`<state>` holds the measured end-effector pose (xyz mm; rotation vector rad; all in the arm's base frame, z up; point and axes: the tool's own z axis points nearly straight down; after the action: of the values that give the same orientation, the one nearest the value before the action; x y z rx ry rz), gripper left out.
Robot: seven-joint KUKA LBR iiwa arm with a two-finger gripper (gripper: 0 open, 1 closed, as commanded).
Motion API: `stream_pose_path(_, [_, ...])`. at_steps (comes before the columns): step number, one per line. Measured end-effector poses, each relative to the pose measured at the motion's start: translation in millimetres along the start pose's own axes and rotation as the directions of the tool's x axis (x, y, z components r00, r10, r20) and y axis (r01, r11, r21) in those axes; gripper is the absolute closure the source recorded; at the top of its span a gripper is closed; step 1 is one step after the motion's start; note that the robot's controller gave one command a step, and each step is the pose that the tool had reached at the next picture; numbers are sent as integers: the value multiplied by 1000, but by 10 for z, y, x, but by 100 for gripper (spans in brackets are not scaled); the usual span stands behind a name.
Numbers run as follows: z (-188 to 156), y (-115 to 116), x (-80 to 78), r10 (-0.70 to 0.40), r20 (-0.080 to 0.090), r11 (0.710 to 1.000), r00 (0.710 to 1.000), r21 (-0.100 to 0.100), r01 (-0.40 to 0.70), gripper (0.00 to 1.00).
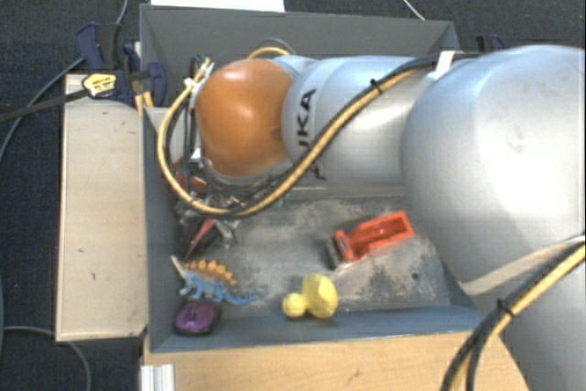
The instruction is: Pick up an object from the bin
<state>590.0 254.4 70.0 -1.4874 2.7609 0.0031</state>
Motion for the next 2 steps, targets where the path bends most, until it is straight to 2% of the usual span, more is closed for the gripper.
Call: stream_pose_path(2, [-36,5,4,3,0,1000,1000,-2,-3,100])
